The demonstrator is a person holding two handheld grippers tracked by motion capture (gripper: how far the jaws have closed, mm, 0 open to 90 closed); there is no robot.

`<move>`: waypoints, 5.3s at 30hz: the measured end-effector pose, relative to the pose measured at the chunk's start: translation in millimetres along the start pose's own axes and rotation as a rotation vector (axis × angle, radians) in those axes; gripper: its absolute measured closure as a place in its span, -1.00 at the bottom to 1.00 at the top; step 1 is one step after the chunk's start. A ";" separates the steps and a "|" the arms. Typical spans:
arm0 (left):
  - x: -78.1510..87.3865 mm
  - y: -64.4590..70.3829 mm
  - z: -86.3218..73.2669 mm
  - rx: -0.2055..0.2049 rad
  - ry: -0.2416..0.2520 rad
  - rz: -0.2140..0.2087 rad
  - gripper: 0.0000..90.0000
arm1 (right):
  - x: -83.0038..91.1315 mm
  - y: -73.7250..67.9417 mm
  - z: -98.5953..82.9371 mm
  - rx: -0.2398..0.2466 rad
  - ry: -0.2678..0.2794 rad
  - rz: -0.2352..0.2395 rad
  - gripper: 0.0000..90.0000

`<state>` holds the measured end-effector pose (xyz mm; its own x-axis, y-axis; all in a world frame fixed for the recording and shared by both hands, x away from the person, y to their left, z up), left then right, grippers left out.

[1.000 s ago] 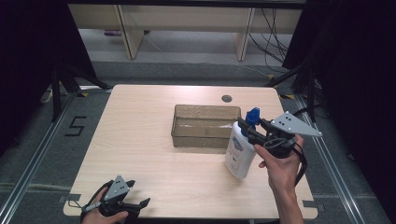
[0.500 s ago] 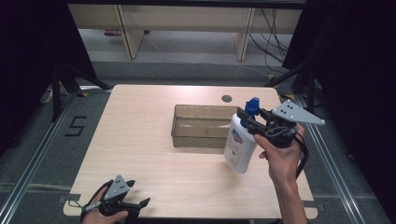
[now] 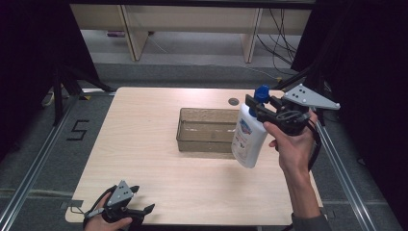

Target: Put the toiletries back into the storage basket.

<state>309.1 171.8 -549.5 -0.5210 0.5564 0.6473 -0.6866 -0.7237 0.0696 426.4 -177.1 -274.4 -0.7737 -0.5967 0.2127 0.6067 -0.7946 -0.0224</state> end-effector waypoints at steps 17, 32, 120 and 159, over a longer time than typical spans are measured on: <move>0.3 -0.1 -0.4 -0.002 -0.004 -0.002 -0.67 | -25.1 24.7 27.5 -0.013 -0.010 -0.026 0.37; 0.1 0.7 -0.2 -0.010 -0.009 -0.014 -0.67 | -60.4 51.9 22.0 -0.024 -0.012 -0.071 0.37; 1.3 2.8 -0.2 -0.019 -0.003 -0.023 -0.67 | -104.2 69.2 -62.4 -0.067 -0.103 -0.099 0.36; -0.8 3.3 -0.2 -0.006 -0.001 -0.027 -0.67 | -88.1 61.2 -68.0 -0.155 -0.055 -0.114 -0.33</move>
<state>307.2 169.1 -549.9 -0.5014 0.5752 0.6463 -0.7034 -0.7060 0.0827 519.3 -180.8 -360.9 -0.8223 -0.4981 0.2753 0.4767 -0.8671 -0.1446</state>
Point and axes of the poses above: each handheld gripper's, and its own axes: x roughly backward along the jaws, z roughly out of its top, y roughly to its right, the point moved 7 cm from there along -x, roughly forward along the jaws, and after that the axes turned 3 degrees about -y, right-handed, at the moved point
